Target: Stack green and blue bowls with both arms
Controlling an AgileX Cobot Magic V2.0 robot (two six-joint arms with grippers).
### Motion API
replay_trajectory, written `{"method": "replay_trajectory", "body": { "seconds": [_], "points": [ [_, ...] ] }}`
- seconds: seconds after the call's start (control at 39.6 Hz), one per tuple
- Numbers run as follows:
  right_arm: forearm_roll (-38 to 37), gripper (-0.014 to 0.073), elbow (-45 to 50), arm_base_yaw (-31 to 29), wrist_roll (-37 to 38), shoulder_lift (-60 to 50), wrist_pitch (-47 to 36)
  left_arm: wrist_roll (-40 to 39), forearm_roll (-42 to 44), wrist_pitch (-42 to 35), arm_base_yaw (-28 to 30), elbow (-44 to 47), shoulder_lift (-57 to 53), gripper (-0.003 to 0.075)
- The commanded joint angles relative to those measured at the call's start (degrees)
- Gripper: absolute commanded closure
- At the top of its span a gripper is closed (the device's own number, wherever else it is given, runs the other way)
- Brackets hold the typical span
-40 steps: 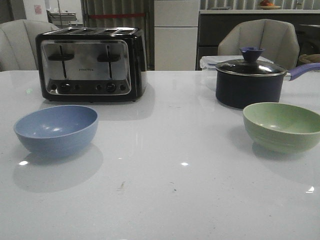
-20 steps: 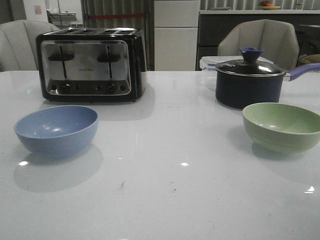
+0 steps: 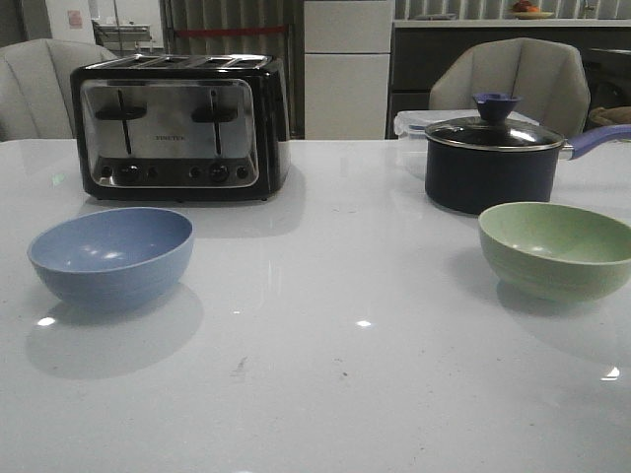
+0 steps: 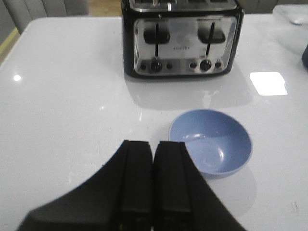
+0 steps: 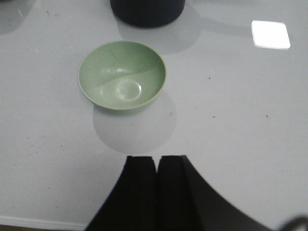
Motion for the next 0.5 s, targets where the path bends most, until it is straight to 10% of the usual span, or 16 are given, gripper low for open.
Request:
{"method": "replay_trajectory", "body": {
  "seconds": [0.0,0.23,0.48],
  "points": [
    [-0.7,0.0537,-1.1,0.1,-0.1,2.9,-3.5,-0.4,-0.6,-3.8,-0.3,-0.9,2.3,0.0627],
    [-0.7,0.0367,-1.0,0.1,-0.1,8.6,-3.5,-0.3,-0.5,-1.8,-0.3,-0.6,5.2,0.0568],
    [-0.7,0.0011,-1.2,0.1,0.0,15.9,-7.5,-0.1,-0.4,-1.9,-0.3,-0.6,5.2,0.0173]
  ]
}}
